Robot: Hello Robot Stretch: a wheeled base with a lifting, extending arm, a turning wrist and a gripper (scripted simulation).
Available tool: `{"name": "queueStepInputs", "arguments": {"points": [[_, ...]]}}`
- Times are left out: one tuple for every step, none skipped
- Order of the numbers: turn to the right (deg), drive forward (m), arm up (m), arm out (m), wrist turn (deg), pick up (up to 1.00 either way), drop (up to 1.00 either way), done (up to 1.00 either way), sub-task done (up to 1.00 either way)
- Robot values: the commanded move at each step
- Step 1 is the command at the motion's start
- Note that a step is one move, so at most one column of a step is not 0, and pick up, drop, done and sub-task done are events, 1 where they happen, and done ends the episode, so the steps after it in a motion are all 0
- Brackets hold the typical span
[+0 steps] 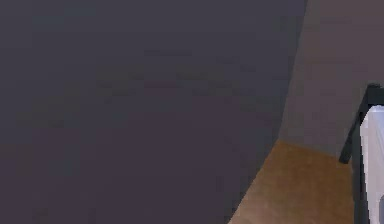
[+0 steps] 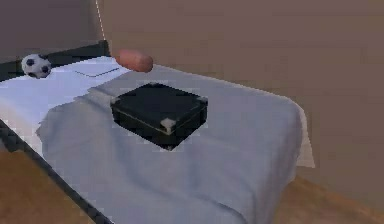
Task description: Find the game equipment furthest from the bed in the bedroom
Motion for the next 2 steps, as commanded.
{"name": "queueStepInputs", "arguments": {"points": [[30.0, 0.00, 0.00, 0.00, 0.0, 0.00, 0.00, 0.00, 0.00], [0.0, 1.00, 0.00, 0.00, 0.0, 0.00, 0.00, 0.00, 0.00]]}}
